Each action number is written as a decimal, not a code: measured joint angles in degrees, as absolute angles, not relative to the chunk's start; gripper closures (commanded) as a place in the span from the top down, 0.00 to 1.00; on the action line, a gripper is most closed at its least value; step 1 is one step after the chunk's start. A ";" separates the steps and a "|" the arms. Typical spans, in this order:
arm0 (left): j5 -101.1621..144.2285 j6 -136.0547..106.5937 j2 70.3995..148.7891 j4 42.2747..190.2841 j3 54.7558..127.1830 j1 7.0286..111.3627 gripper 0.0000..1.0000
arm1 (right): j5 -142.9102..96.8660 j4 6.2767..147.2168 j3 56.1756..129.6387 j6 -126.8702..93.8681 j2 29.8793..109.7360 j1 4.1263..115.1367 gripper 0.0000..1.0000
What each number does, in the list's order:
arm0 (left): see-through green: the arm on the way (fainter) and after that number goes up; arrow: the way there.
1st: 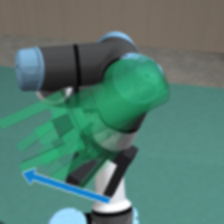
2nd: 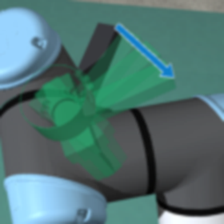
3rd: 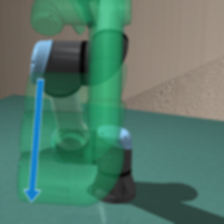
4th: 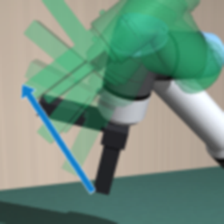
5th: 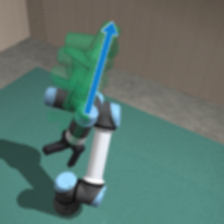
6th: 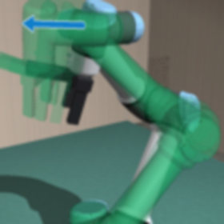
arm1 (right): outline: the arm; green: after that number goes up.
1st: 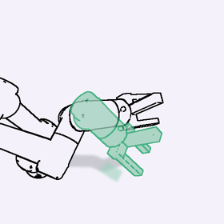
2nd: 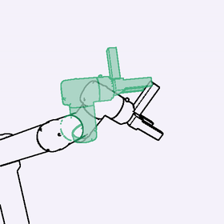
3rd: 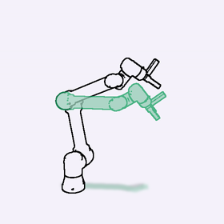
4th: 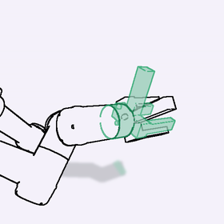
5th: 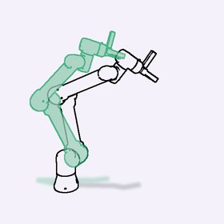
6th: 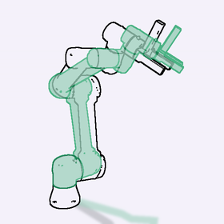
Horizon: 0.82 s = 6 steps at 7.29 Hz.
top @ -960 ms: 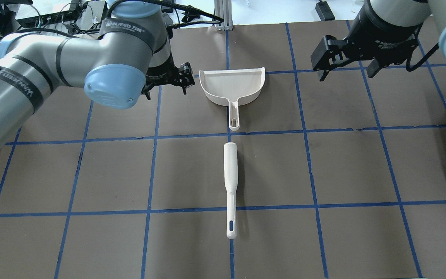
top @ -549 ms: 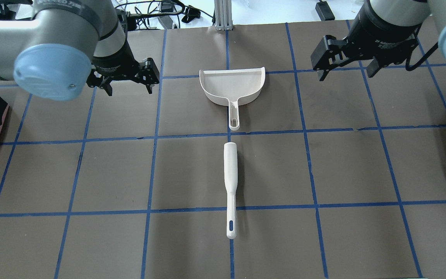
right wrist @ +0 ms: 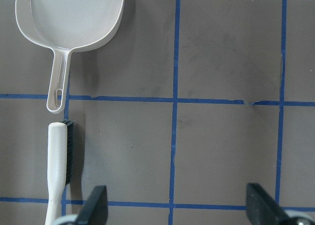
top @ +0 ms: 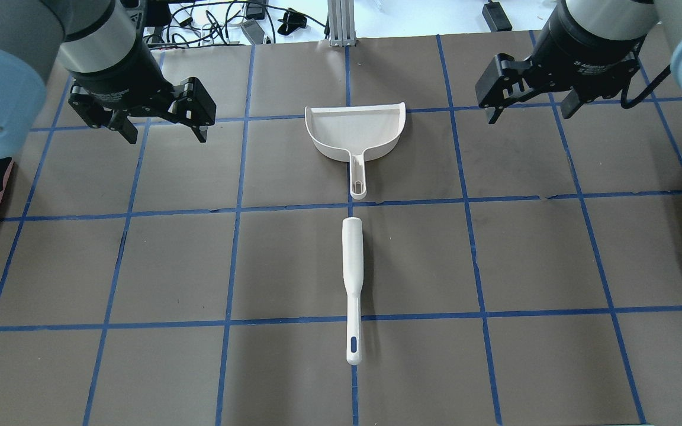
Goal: Sweep and dump trash in nearest bin
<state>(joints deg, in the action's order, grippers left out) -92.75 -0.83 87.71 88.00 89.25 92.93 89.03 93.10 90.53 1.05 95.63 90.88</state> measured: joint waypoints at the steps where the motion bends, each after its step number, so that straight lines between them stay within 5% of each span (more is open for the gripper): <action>1: -92.43 2.20 87.09 89.02 88.69 92.02 1.00 | 89.03 93.10 90.53 1.06 95.63 90.88 1.00; 6: -91.18 4.15 86.13 91.82 88.35 89.71 1.00 | 89.03 93.12 90.53 1.05 95.62 90.88 1.00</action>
<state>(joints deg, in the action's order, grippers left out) -91.18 4.15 86.13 91.82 88.35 89.71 89.03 93.12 90.53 1.05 95.62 90.88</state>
